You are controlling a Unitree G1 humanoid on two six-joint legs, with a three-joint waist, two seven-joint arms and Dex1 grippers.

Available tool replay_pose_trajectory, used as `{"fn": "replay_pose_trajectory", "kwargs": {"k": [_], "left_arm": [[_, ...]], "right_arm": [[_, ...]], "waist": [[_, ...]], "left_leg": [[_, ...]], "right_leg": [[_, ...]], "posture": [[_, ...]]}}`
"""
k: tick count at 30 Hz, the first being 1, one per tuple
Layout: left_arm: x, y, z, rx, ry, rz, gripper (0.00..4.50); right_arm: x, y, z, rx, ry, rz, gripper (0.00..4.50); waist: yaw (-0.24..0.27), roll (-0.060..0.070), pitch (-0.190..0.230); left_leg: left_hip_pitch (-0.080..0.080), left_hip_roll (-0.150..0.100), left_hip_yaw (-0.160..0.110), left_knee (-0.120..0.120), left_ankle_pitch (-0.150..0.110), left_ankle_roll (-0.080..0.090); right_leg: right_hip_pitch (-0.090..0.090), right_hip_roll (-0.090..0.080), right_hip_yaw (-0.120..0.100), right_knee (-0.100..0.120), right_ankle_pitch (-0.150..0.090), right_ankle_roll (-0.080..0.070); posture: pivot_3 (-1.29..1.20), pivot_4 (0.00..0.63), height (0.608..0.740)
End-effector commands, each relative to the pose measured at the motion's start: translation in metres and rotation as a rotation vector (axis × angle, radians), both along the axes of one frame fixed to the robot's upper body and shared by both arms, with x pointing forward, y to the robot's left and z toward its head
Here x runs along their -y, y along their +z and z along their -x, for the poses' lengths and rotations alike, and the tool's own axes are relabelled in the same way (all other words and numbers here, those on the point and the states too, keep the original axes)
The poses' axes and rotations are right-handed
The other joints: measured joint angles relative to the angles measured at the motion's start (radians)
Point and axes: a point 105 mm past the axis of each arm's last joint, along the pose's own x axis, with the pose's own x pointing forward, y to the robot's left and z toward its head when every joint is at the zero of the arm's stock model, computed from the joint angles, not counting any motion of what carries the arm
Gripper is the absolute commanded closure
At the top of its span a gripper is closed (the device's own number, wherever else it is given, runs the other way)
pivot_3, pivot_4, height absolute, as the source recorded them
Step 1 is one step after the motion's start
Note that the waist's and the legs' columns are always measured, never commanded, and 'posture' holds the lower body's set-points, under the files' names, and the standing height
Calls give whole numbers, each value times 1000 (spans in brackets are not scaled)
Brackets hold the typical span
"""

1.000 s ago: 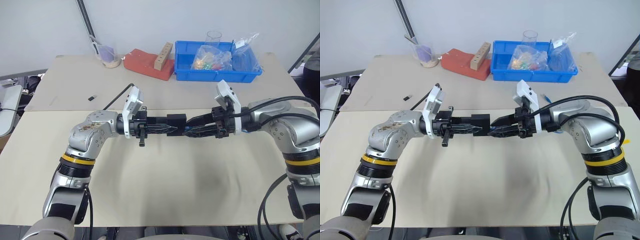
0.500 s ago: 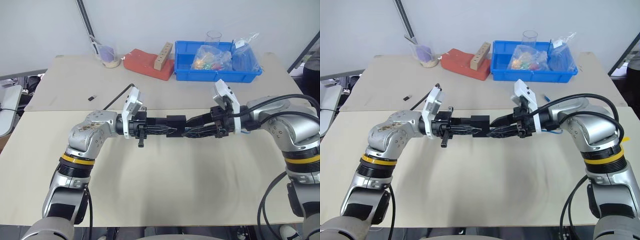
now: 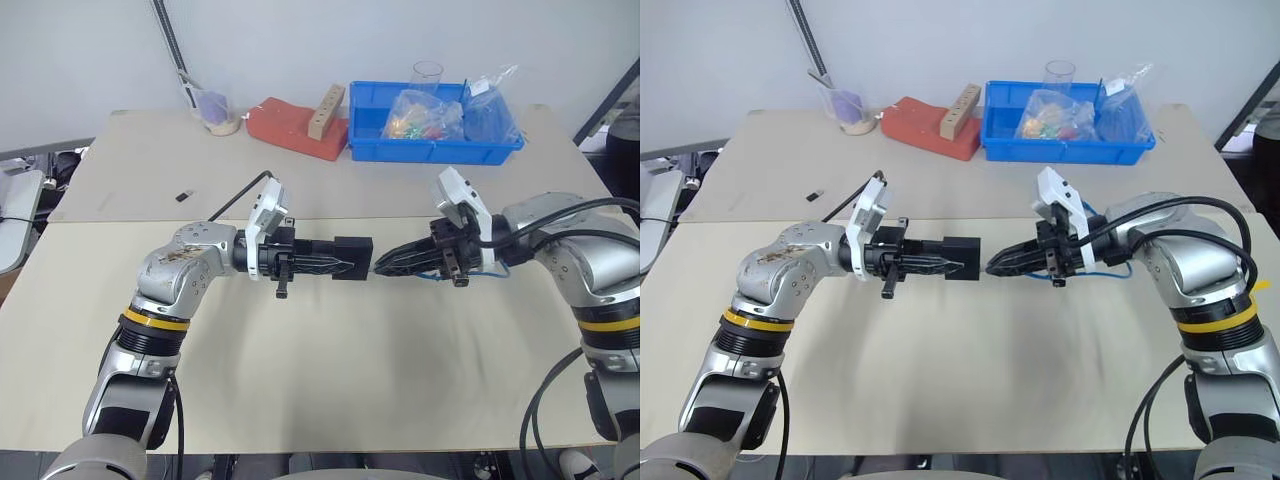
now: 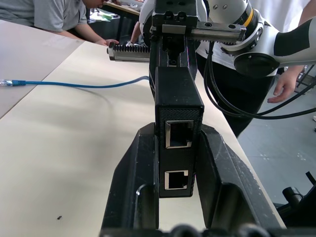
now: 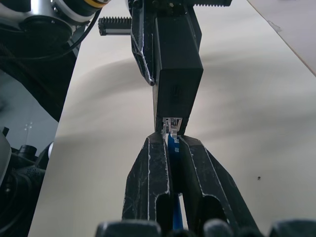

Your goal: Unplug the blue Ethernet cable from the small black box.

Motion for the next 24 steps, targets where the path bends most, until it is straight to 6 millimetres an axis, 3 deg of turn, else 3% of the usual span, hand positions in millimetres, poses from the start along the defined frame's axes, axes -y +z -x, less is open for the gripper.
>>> {"fn": "replay_pose_trajectory", "kwargs": {"k": [1,9,16,21,24], "left_arm": [[0,16,4,65,-16,33,3991],[-2,16,3,69,-10,28,3991],[-20,6,1,59,55,-11,3991],[-23,-11,-3,107,150,-23,3991],[-20,-20,-1,137,171,-25,3991]], "right_arm": [[2,-2,1,10,10,20,4464],[17,-9,-3,12,-20,53,4464],[66,-43,-17,35,-167,172,4464],[76,-68,-47,202,-364,190,4464],[75,-76,-51,217,-408,174,4464]], "waist": [[0,0,0],[3,0,1],[6,1,1],[-5,1,1],[-2,1,1]], "left_leg": [[0,0,0,0,0,0],[0,0,0,0,0,0],[0,0,0,0,0,0],[1,1,1,-1,0,0],[0,1,1,-1,0,0]], "right_leg": [[0,0,0,0,0,0],[0,0,0,0,0,0],[0,0,0,0,0,0],[0,0,1,0,0,0],[-1,0,1,0,0,0]], "posture": [[0,150,740],[0,150,740],[0,150,740],[0,150,740],[0,150,740]]}}
